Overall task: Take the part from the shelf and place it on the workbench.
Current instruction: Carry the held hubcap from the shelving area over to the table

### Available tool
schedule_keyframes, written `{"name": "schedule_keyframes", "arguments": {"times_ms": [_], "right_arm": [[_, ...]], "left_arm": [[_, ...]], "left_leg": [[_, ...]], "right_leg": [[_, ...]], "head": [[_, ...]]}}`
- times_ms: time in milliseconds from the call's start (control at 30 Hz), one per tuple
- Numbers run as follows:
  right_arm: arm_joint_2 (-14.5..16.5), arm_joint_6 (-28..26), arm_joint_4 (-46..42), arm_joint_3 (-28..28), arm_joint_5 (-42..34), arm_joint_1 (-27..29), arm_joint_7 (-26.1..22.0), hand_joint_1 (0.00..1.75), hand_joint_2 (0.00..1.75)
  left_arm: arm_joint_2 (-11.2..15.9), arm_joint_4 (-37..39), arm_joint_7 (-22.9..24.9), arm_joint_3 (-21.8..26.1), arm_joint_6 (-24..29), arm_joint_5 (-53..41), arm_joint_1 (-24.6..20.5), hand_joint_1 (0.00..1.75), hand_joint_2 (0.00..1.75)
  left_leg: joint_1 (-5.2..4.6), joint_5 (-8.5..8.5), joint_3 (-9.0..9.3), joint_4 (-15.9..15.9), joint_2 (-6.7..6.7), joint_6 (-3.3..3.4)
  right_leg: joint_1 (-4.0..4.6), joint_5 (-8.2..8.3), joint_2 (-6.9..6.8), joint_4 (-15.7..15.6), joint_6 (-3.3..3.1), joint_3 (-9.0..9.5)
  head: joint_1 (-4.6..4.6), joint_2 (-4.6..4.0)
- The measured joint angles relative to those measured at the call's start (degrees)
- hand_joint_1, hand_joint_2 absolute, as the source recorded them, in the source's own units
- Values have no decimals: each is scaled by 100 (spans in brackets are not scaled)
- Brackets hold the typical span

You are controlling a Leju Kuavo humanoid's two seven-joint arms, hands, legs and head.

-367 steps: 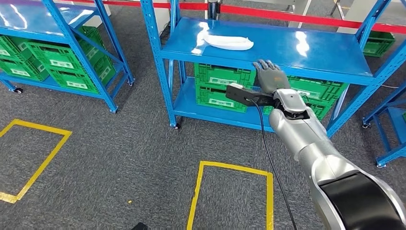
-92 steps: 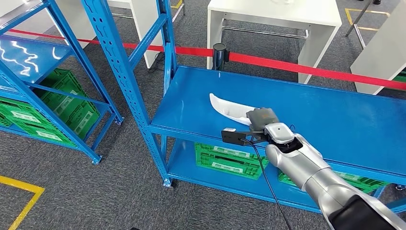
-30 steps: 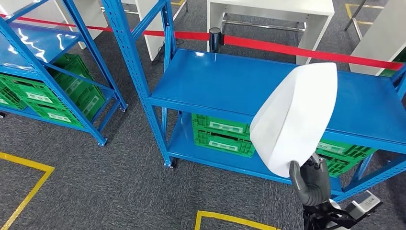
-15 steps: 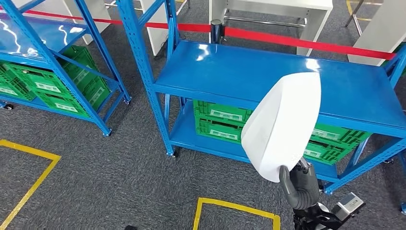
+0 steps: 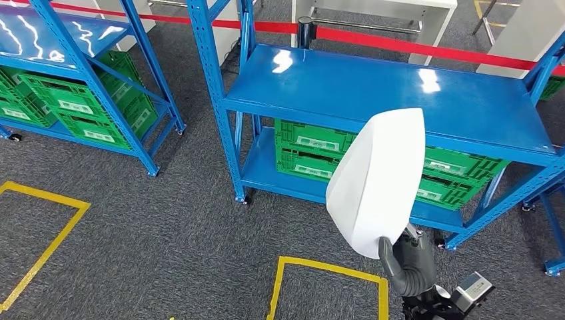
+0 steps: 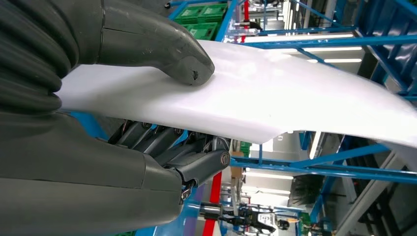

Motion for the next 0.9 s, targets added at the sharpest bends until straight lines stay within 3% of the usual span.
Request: {"name": "schedule_keyframes", "arguments": {"times_ms": [67, 100, 133, 167, 233, 267, 300, 333, 367, 400, 433, 500, 533, 600, 633, 700, 733, 767, 800, 833, 867, 900], "right_arm": [[0, -21, -27, 9, 50, 21, -2, 175, 175], [0, -28, -54, 13, 64, 32, 0, 175, 175], [0, -32, -90, 16, 71, 47, 1, 175, 175], [-1, -24, -126, 19, 69, 63, -1, 175, 175], [-9, -3, -179, 25, 91, 91, -2, 175, 175], [-19, -1, -190, 36, 131, 103, -2, 175, 175], [-29, -20, -193, 52, 179, 109, 0, 175, 175], [-37, -48, -191, 71, 219, 111, 2, 175, 175], [-41, -80, -187, 91, 248, 110, 4, 175, 175], [-42, -115, -185, 105, 260, 107, 5, 175, 175], [-42, -146, -184, 116, 268, 102, 4, 175, 175], [-42, -200, -185, 132, 298, 88, 2, 175, 175], [-42, -218, -187, 140, 313, 82, 2, 175, 175], [-43, -219, -186, 151, 328, 80, 29, 175, 175], [-45, -215, -184, 152, 330, 79, 61, 175, 175], [-48, -215, -173, 152, 336, 65, 126, 175, 175], [-48, -221, -164, 152, 343, 54, 151, 175, 175], [-48, -226, -152, 152, 351, 46, 166, 175, 175], [-48, -229, -141, 152, 360, 41, 176, 175, 175], [-48, -231, -133, 152, 368, 38, 182, 175, 175], [-48, -231, -128, 152, 373, 35, 186, 175, 175], [-48, -229, -126, 152, 375, 28, 188, 175, 175]], "left_arm": [[0, 2, -64, 2, 1, -47, 1, 0, 175], [3, 4, -79, 2, 1, -76, 3, 0, 175], [5, 6, -85, 2, 1, -98, 5, 0, 175], [8, 8, -86, 2, 3, -111, 6, 0, 175], [6, 8, -87, 2, 7, -104, -12, 0, 175], [6, 8, -87, 2, 3, -85, -26, 0, 175], [7, 7, -83, 2, -12, -64, -42, 0, 175], [7, 5, -78, 3, -32, -43, -57, 0, 175], [6, 2, -73, 3, -58, -27, -71, 0, 175], [5, -3, -67, 4, -85, -16, -89, 0, 175], [2, -11, -58, 6, -103, 6, -106, 0, 175], [-5, -26, -20, 36, -123, 104, -128, 0, 175], [-10, -30, 14, 74, -123, 178, -129, 0, 175], [-23, -27, 94, 184, -122, 331, -117, 0, 175], [-28, -26, 126, 242, -122, 386, -108, 0, 175], [-34, -25, 160, 332, -122, 438, -96, 0, 175], [-35, -26, 166, 365, -123, 446, -93, 0, 175], [-40, -26, 169, 393, -126, 451, -90, 0, 175], [-45, -26, 171, 414, -128, 455, -83, 0, 175], [-51, -26, 172, 431, -131, 457, -75, 0, 175], [-55, -26, 173, 442, -133, 458, -68, 0, 175], [-57, -26, 174, 450, -133, 458, -65, 0, 175]], "left_leg": [[11, 100, -12, -42, 1, -76], [17, 70, -44, -29, -10, -114], [22, -78, -92, 58, -22, -151], [33, -329, -156, 248, -35, -189], [76, -937, -283, 906, -46, -262], [97, -1089, -309, 1242, -45, -295], [117, -1099, -284, 1476, -45, -322], [134, -984, -183, 1542, -45, -344], [151, -817, 16, 1408, -45, -362], [170, -722, 316, 1077, -50, -375], [171, -747, 670, 622, -58, -379], [152, -938, 1112, -55, -76, -315], [126, -991, 1166, -183, -79, -258], [115, -899, 1075, -189, -55, -117], [113, -832, 1011, -191, -37, -48], [112, -681, 835, -192, -7, 46], [101, -605, 743, -186, -5, 67], [88, -526, 641, -173, -4, 73], [75, -450, 537, -154, -3, 74], [63, -379, 432, -127, -1, 71], [54, -318, 323, -94, 1, 65], [47, -268, 230, -59, 2, 56]], "right_leg": [[1, 68, -1, -90, -60, -34], [-16, 138, -5, -119, -97, -77], [-36, 227, -11, -146, -135, -139], [-61, 322, -16, -169, -159, -218], [-75, 483, -16, -166, -169, -407], [-81, 560, -20, -156, -155, -506], [-89, 633, -26, -141, -138, -607], [-101, 702, -33, -116, -117, -710], [-115, 764, -39, -85, -91, -814], [-128, 821, -43, -44, -58, -908], [-135, 873, -44, -1, -20, -989], [-134, 975, -48, 36, 63, -1060], [-136, 1029, -49, 23, 105, -1065], [-159, 1072, -46, 4, 187, -1087], [-172, 942, -40, 80, 219, -1130], [-180, 375, -28, 557, 257, -1282], [-175, 65, -27, 933, 263, -1368], [-166, -133, -23, 1309, 262, -1426], [-154, -184, -19, 1587, 253, -1429], [-139, -103, -17, 1694, 235, -1345], [-123, 54, -14, 1588, 208, -1155], [-105, 195, -13, 1283, 172, -870]], "head": [[21, 0], [30, 0], [30, 0], [27, 0], [17, 0], [17, 0], [17, 0], [17, 0], [16, 0], [14, 0], [11, 0], [9, 0], [9, 0], [10, 0], [12, 0], [22, 0], [28, 0], [32, 0], [34, 0], [35, 0], [36, 0], [36, 0]]}}
